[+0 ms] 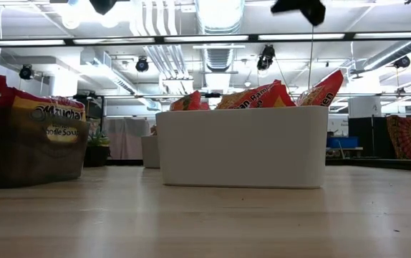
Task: Sort Maruchan noodles
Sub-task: Return to Home Position
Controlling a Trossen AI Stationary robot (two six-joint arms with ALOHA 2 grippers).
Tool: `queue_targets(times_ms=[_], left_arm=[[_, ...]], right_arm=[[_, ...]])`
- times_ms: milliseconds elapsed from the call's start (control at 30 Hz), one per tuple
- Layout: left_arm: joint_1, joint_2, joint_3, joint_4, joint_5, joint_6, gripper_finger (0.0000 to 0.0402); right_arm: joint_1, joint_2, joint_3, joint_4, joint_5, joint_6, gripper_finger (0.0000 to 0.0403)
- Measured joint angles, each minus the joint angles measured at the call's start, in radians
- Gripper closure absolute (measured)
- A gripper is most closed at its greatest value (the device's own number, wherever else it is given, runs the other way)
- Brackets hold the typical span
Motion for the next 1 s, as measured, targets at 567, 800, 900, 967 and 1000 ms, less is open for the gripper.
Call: queue_targets(times_ms=[567, 800, 900, 967, 1000], left_arm=[[0.019, -0.426, -0.496, 0.338, 0.01, 0.0, 0.0364], [0.019, -0.593, -0.593, 0.34, 0.01, 0.0, 0.0364], [0.019, -0.655, -0.62, 0.341, 0.01, 0.0, 0.0364], [0.019, -0.695, -0.643, 0.37, 0.01, 0.0, 0.0364], [0.019, -0.718, -0.66, 0.391, 0.01, 0.0, 0.0364]], right_arm=[[-0.092, -0.236, -0.181, 0.088, -0.058, 0.0, 0.0394], [-0.092, -0.461, -0.566, 0.629, -0.057, 0.0, 0.0394], [-0.091, -0.529, -0.687, 0.788, -0.061, 0.0, 0.0394], [-0.091, -0.567, -0.746, 0.83, -0.061, 0.0, 0.0394], [-0.091, -0.586, -0.775, 0.845, -0.06, 0.0, 0.0394]])
